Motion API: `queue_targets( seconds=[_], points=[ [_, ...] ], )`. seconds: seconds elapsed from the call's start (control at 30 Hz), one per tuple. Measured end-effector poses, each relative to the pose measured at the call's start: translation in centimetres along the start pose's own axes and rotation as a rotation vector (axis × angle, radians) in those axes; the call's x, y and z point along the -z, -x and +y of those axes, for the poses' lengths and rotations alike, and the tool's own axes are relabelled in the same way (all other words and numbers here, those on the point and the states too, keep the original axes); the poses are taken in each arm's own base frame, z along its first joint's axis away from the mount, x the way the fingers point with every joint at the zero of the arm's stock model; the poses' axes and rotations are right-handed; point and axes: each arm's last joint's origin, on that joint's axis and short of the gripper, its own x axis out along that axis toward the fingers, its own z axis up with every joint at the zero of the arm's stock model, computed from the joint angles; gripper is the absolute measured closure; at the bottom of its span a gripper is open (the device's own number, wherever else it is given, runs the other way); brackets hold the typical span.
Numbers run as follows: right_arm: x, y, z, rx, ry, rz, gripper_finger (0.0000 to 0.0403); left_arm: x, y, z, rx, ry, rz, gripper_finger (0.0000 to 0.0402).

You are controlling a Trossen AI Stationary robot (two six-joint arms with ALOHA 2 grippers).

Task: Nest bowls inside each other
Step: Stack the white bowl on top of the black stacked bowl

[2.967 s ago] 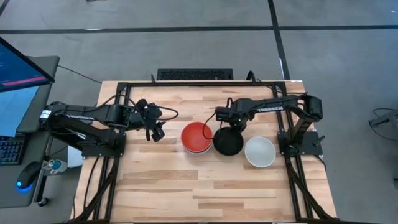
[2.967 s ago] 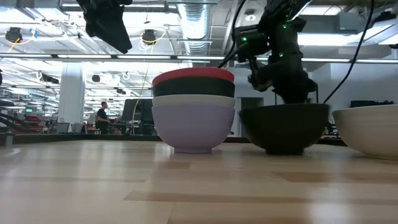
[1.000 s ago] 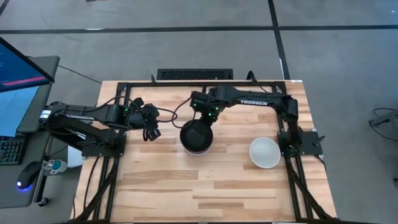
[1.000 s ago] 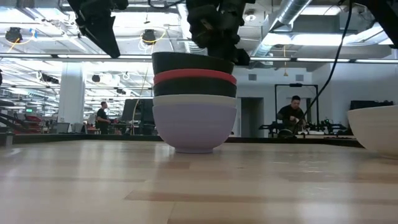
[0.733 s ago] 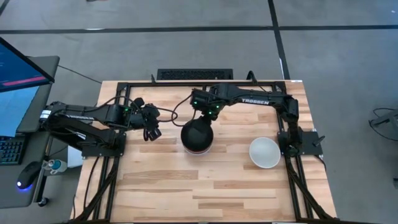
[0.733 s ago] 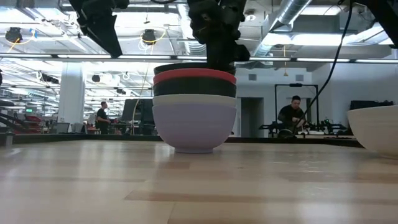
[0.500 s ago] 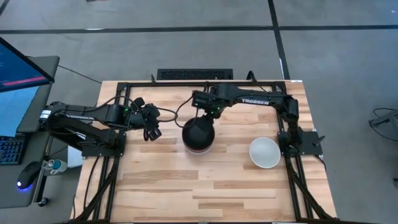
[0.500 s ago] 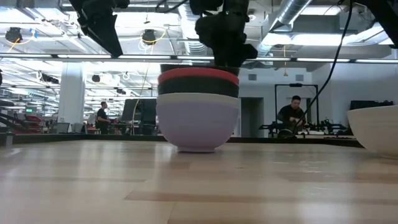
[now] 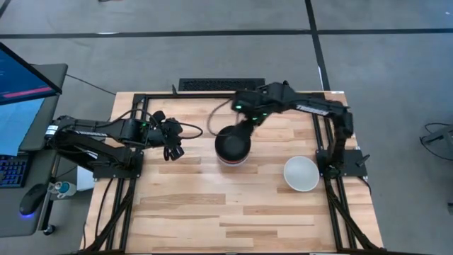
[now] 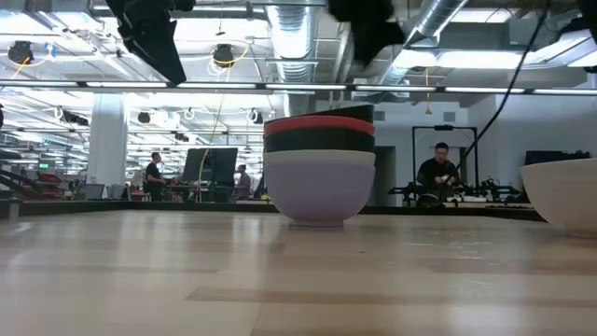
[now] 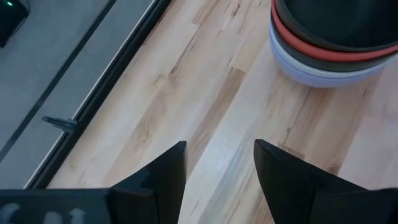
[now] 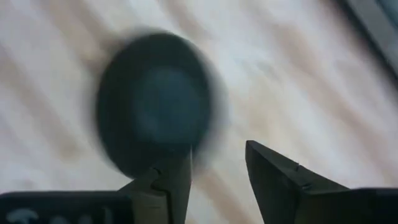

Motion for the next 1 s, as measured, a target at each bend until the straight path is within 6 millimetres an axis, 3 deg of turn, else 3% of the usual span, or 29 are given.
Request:
queue_targets(
  seconds=[0.1,0.2,0.33,0.4,0.5,0.77,1.0],
  points=[
    [1.7,0.4,-2.2,0.190,0.001,0.080,0.0222,0.0,0.0,0.0,0.000,0.000,0.000,0.0223],
    [4.1,-1.0,-3.9,0.134,-0.034,0.208,0.0214,0.0,0.0,0.0,0.000,0.005,0.000,0.0223],
    [7.9,-2.9,-5.7,0.233,-0.097,0.321,0.0213,0.0,0.1,-0.1,0.004,0.013,-0.001,0.0223],
    [9.1,-3.3,-6.3,0.256,-0.154,0.326,0.0217,0.1,0.1,-0.2,0.007,0.016,0.000,0.0223],
    [12.5,-3.5,-7.8,0.249,-0.199,0.389,0.0224,0.0,0.1,-0.3,0.039,0.020,0.000,0.0223],
    [20.1,-4.4,-8.3,0.060,-0.090,0.371,0.0232,-1.2,0.2,-0.9,0.127,-0.012,-0.101,0.0223],
    [23.9,-6.9,-8.7,0.004,-0.059,0.325,0.0228,-2.9,0.6,-1.6,0.245,0.016,-0.249,0.0223]
  ],
)
